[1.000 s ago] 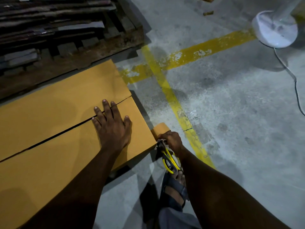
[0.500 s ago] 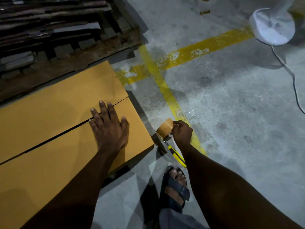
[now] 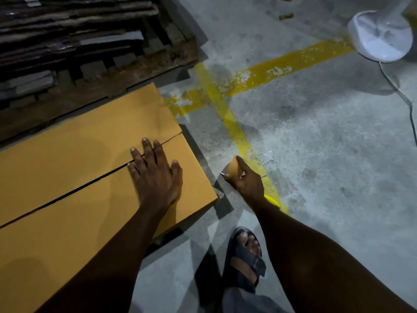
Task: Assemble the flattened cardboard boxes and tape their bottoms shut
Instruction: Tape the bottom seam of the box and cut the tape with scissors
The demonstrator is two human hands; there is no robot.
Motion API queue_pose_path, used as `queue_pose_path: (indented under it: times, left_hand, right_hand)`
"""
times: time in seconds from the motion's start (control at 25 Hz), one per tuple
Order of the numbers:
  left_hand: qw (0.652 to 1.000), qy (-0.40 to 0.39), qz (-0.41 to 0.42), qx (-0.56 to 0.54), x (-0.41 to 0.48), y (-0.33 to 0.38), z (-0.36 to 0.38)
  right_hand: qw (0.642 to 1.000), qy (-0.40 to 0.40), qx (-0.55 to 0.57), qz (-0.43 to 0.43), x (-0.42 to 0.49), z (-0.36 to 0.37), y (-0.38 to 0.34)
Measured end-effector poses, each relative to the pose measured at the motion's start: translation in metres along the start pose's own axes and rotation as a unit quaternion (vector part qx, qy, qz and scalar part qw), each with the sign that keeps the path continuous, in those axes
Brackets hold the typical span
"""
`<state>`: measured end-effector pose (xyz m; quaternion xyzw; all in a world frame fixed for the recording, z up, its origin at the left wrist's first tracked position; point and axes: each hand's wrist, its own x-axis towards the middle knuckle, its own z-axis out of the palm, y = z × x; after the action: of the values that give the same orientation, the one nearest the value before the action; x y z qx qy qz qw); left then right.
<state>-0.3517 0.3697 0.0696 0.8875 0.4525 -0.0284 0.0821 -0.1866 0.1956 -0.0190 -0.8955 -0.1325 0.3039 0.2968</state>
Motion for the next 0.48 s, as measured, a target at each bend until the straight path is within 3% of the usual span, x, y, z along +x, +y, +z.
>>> queue_pose_path:
  times: [0.08, 0.16, 0.32, 0.48]
  left_hand:
    - [1.000, 0.001, -0.005, -0.004, 0.000, 0.000, 0.000]
    - [1.000, 0.001, -0.006, -0.002, -0.001, 0.002, 0.001]
    - [1.000, 0.005, 0.027, 0.002, -0.001, -0.011, -0.005]
    - [0.995, -0.003, 0.094, 0.029, -0.015, -0.073, -0.015]
  right_hand:
    - [0.996, -0.041, -0.081, -0.002, 0.006, -0.003, 0.003]
    - [0.994, -0.022, -0.100, 0.025, 0.013, -0.006, 0.008]
    - [0.996, 0.045, 0.032, 0.064, 0.014, -0.012, -0.001]
    - [0.970, 0.182, 0.151, 0.057, 0.008, -0.022, -0.080]
